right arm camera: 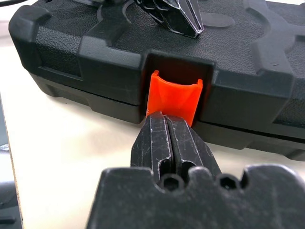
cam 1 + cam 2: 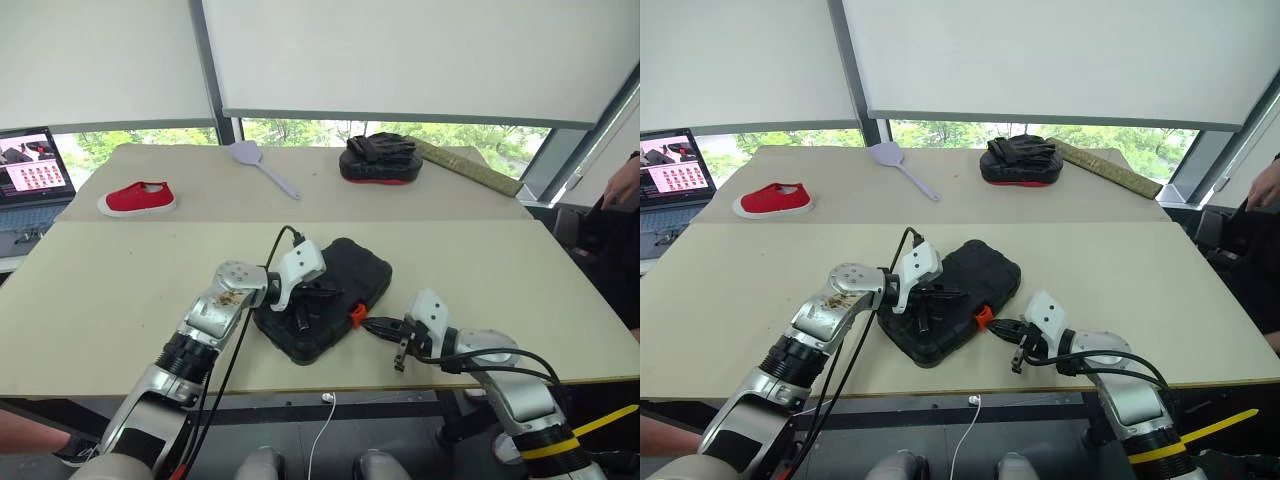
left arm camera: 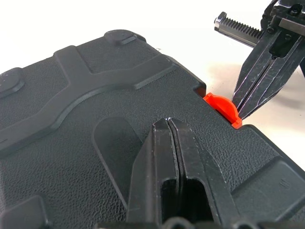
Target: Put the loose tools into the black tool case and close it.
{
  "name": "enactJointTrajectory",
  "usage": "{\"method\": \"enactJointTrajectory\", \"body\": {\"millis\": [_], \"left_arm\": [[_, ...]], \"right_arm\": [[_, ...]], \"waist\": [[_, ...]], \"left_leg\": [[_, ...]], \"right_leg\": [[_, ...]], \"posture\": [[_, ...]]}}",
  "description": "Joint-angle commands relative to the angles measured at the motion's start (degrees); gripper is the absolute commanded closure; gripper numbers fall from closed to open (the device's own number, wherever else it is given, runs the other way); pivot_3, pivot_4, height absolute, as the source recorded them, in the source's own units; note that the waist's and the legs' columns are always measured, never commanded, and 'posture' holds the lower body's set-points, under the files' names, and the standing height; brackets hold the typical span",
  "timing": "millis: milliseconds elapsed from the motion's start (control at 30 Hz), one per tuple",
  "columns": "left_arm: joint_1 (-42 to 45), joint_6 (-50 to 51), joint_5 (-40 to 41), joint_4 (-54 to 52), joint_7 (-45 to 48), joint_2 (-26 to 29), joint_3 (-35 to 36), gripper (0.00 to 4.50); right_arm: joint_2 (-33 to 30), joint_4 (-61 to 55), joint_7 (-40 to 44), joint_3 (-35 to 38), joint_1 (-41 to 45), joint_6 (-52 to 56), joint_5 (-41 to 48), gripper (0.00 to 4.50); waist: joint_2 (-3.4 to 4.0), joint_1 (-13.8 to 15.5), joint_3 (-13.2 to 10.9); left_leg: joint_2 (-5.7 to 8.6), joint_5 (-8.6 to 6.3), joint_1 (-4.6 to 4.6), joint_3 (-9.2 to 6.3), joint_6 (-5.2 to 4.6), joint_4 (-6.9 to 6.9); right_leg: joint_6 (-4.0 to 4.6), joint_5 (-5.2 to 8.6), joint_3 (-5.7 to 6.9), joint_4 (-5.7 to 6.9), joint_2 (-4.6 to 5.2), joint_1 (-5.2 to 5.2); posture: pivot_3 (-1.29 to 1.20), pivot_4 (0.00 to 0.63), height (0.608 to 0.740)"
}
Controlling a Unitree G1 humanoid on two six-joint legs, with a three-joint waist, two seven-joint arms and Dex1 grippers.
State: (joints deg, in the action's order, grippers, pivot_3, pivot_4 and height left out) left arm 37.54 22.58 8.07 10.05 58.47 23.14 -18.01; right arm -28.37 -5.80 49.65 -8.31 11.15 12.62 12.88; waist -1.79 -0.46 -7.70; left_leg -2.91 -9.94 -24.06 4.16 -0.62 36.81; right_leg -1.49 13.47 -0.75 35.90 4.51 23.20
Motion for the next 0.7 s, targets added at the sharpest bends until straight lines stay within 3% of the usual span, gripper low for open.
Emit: {"method": "enactJointTrajectory", "body": {"millis": [33, 433, 700], "left_arm": [[-3.0, 3.4, -2.6, 2.8, 0.4, 0.4, -3.7, 4.45], [-3.5, 7.9, -2.9, 0.6, 0.4, 1.8, -4.5, 4.45], [-4.5, 7.5, -2.1, -0.5, 0.5, 2.0, -3.7, 4.45]], "right_arm": [[2.2, 1.6, -0.8, -0.7, 2.8, -1.6, -0.4, 4.5], [6.4, 7.3, -0.2, -1.3, 8.3, -1.6, -1.4, 4.5], [6.1, 5.0, 0.4, -0.7, 7.9, -1.2, -0.7, 4.5]], "waist": [[0.0, -0.3, 0.0], [-0.01, -1.3, 0.0], [-0.02, -1.2, 0.0]], "left_leg": [[-0.01, 0.0, 0.04, -0.05, 0.0, 0.0], [-0.03, -0.01, 0.23, -0.22, 0.02, -0.21], [0.0, -0.01, 0.23, -0.21, 0.01, -0.46]], "right_leg": [[0.0, 0.0, 0.0, 0.01, 0.0, -0.02], [0.18, -0.04, -0.07, 0.05, -0.08, 0.04], [0.26, 0.02, -0.07, 0.0, -0.09, 0.09]], "posture": [[0.0, 0.15, 0.74], [0.0, 0.15, 0.74], [0.0, 0.15, 0.74]]}}
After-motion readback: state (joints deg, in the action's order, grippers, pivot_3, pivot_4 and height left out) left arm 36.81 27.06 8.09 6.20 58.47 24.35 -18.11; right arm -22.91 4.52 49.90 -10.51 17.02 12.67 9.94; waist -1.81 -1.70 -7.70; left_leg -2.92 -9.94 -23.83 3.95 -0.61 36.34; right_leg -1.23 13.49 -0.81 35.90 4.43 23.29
